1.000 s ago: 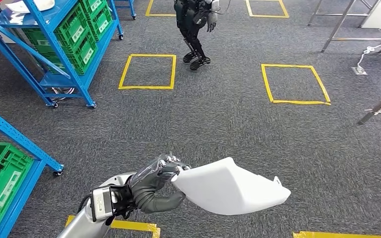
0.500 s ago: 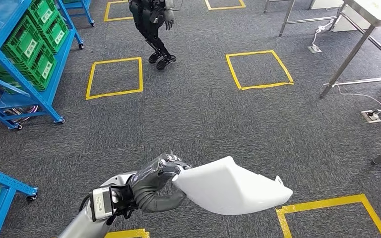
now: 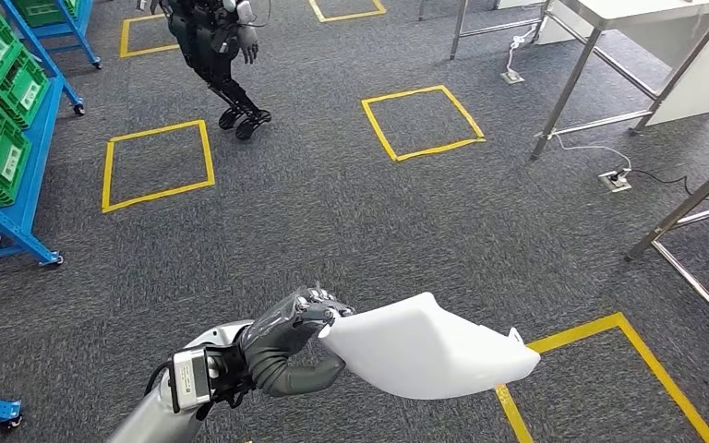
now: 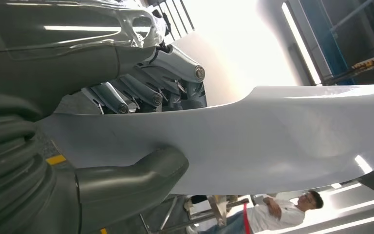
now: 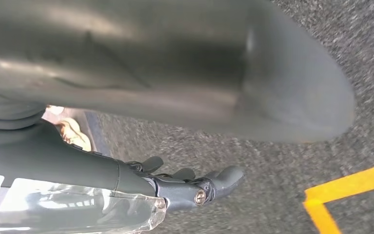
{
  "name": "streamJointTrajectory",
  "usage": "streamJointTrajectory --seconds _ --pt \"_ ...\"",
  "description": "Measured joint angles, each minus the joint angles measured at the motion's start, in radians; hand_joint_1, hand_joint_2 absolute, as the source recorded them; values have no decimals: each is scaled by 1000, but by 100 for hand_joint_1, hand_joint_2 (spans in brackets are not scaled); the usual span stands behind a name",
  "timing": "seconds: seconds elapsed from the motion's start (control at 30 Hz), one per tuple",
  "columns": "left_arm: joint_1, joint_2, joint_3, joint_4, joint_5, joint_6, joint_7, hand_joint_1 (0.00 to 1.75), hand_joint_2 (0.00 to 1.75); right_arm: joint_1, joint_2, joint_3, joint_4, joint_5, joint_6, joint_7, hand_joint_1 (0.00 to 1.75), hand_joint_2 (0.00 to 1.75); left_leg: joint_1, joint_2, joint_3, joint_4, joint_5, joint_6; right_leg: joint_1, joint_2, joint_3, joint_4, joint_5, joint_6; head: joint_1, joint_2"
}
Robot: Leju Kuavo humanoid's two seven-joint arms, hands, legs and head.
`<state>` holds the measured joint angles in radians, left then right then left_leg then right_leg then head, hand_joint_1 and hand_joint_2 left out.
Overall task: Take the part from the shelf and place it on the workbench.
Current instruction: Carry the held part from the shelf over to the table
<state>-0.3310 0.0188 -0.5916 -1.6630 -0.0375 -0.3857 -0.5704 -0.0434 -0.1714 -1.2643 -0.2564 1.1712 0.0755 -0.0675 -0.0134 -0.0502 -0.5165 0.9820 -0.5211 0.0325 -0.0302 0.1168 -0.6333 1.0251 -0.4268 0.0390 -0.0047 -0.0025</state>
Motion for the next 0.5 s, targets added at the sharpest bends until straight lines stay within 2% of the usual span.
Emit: streamJointTrajectory --seconds 0.03,0.1,0.17,0.2,0.23,0.27,0.3,0.33,0.37,0.4,0.47,0.5 --pt "-1 -2 -1 0 0 0 0 175 175 1 -1 0 0 0 0 0 0 0 2 13 3 -6 6 5 3 -20 -9 15 -10 3 2 0" --pt "0 -4 -2 0 0 0 1 175 175 -1 -3 -1 0 0 0 0 0 0 3 41 5 -13 12 11 10 -79 -54 111 -68 8 5 0" --pt "2 -4 -3 1 0 0 1 175 175 -4 -3 -1 -1 -1 0 0 0 0 1 72 2 -13 12 12 10 -104 -110 244 -129 15 6 0" --pt "4 -3 -4 2 0 0 1 175 175 -3 -2 -1 -1 -2 0 0 0 0 1 86 1 -12 12 12 9 -107 -120 276 -137 18 6 0" --pt "6 -4 -5 3 0 0 1 175 175 -1 -2 -2 -1 -4 0 -1 0 0 1 99 1 -12 11 11 7 -111 -108 264 -126 20 6 0" --pt "7 -4 -5 4 0 0 1 175 175 1 -4 -4 -1 -6 -1 -1 0 0 2 111 2 -11 10 9 6 -118 -75 209 -100 21 6 0" --pt "8 -4 -6 5 0 -1 1 175 175 2 -6 -6 -2 -7 -2 -2 0 0 2 122 3 -10 7 5 5 -136 -29 129 -71 22 6 0" --pt "9 -4 -7 6 1 -1 1 175 175 1 -8 -7 -2 -8 -3 -1 0 0 0 132 4 -7 3 0 5 -152 10 59 -48 20 6 0" --pt "9 -4 -8 6 2 -1 1 175 175 0 -10 -8 -3 -8 -3 0 0 0 -2 140 4 -4 0 -5 7 -163 37 11 -35 13 5 0" --pt "9 -4 -9 6 4 0 1 175 175 -1 -11 -9 -3 -7 -3 3 0 0 -4 148 4 -2 -3 -10 9 -168 47 -10 -31 6 4 0" --pt "9 -4 -11 6 7 0 1 175 175 1 -14 -13 -3 -6 -3 8 0 0 -4 161 5 -1 -6 -18 12 -150 44 -9 -30 -11 3 0" --pt "9 -4 -12 6 10 0 0 175 175 3 -16 -16 -3 -5 -3 9 0 0 -3 157 4 2 -10 -24 11 -142 43 -10 -29 -17 3 0"
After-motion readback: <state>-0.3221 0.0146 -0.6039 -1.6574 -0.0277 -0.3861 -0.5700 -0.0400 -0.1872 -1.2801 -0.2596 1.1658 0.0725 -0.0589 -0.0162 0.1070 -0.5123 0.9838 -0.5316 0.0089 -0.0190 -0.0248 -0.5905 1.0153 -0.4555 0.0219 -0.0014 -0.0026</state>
